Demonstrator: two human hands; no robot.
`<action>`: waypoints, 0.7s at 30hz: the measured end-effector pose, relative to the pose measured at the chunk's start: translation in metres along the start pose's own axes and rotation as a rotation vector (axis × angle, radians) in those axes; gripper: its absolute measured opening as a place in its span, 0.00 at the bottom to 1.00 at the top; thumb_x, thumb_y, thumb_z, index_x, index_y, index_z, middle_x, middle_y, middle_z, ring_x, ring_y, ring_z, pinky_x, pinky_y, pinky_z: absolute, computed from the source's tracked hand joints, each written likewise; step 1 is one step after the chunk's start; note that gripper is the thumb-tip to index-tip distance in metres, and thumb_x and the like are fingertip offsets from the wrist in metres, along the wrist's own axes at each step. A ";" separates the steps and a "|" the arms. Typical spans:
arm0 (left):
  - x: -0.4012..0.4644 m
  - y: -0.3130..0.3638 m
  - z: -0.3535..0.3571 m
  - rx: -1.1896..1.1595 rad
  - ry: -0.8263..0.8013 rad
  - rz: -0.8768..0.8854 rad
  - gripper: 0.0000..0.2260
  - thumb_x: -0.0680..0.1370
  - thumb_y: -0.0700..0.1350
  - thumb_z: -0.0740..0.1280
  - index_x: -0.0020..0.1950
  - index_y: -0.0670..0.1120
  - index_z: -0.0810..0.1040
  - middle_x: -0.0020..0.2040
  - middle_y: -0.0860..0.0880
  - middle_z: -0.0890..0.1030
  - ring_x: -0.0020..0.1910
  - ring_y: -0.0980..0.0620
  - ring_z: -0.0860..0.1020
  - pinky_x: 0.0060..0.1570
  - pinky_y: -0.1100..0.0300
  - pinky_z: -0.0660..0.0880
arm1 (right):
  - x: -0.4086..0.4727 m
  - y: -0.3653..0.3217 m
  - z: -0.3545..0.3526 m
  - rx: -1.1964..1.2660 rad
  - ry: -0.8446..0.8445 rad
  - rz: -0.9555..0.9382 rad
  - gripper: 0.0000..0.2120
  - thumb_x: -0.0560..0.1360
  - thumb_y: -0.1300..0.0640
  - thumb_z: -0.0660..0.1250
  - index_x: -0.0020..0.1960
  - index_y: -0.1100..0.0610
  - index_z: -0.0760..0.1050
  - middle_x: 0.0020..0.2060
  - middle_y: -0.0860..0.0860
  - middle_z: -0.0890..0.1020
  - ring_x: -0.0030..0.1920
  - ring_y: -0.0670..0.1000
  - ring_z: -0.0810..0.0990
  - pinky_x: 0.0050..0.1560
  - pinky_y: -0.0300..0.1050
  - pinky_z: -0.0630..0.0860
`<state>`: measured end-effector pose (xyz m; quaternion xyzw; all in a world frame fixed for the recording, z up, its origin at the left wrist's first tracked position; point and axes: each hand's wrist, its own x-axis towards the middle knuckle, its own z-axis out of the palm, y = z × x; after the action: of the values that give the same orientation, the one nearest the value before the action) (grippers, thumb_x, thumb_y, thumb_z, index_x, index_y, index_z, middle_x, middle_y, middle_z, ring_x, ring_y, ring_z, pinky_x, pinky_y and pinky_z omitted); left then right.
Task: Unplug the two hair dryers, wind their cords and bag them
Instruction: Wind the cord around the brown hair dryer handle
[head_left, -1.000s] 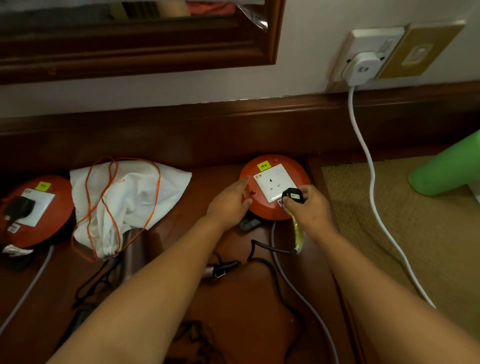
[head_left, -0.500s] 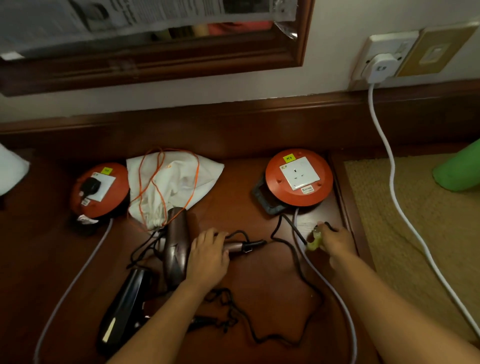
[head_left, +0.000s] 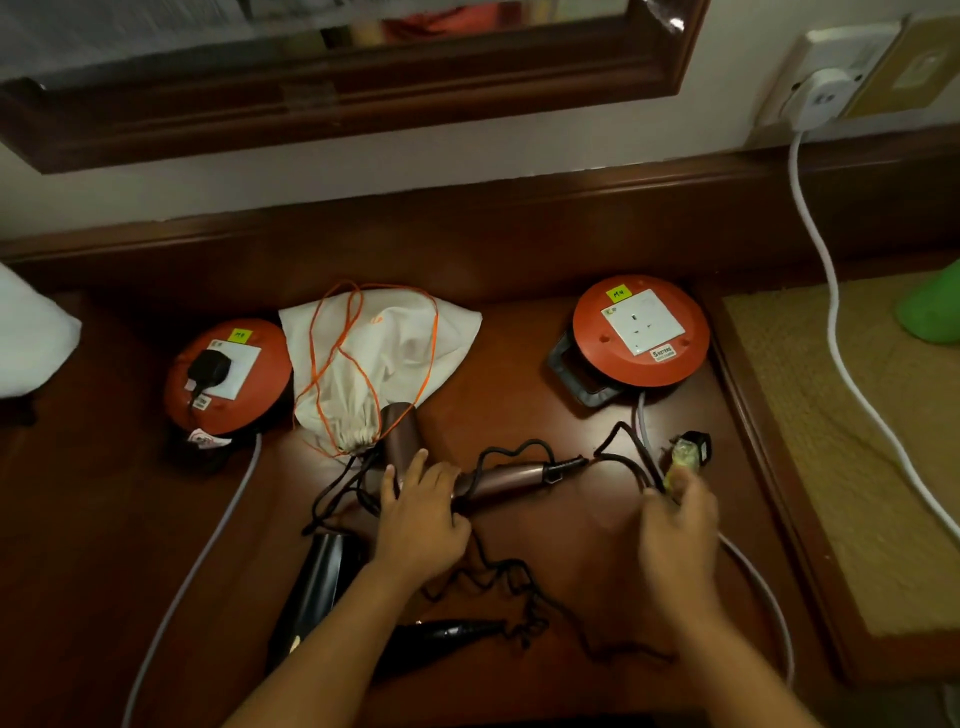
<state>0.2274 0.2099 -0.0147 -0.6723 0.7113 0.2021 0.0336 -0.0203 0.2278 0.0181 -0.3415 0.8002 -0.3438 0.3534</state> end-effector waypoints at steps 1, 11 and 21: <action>-0.001 -0.004 -0.001 -0.028 -0.005 0.022 0.27 0.74 0.48 0.61 0.74 0.51 0.63 0.74 0.55 0.64 0.78 0.52 0.49 0.74 0.43 0.41 | -0.021 -0.003 0.011 -0.010 -0.036 -0.054 0.19 0.78 0.58 0.62 0.69 0.54 0.67 0.63 0.48 0.68 0.63 0.48 0.67 0.66 0.53 0.67; -0.009 -0.038 -0.002 -0.490 0.072 0.109 0.33 0.73 0.43 0.58 0.78 0.45 0.54 0.78 0.49 0.54 0.78 0.51 0.48 0.73 0.61 0.44 | -0.057 -0.023 0.138 -0.145 -0.224 -0.087 0.14 0.78 0.48 0.62 0.45 0.59 0.78 0.44 0.55 0.82 0.47 0.56 0.80 0.47 0.49 0.75; -0.003 -0.057 -0.014 -0.456 -0.019 0.129 0.27 0.78 0.41 0.61 0.77 0.46 0.58 0.78 0.46 0.57 0.77 0.50 0.51 0.72 0.60 0.49 | -0.034 -0.043 0.158 -0.407 -0.217 -0.080 0.06 0.76 0.57 0.62 0.48 0.60 0.72 0.45 0.57 0.79 0.43 0.56 0.77 0.40 0.46 0.72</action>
<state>0.2860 0.2074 -0.0144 -0.6136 0.6884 0.3657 -0.1256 0.1368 0.1836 -0.0178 -0.4720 0.7963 -0.1503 0.3471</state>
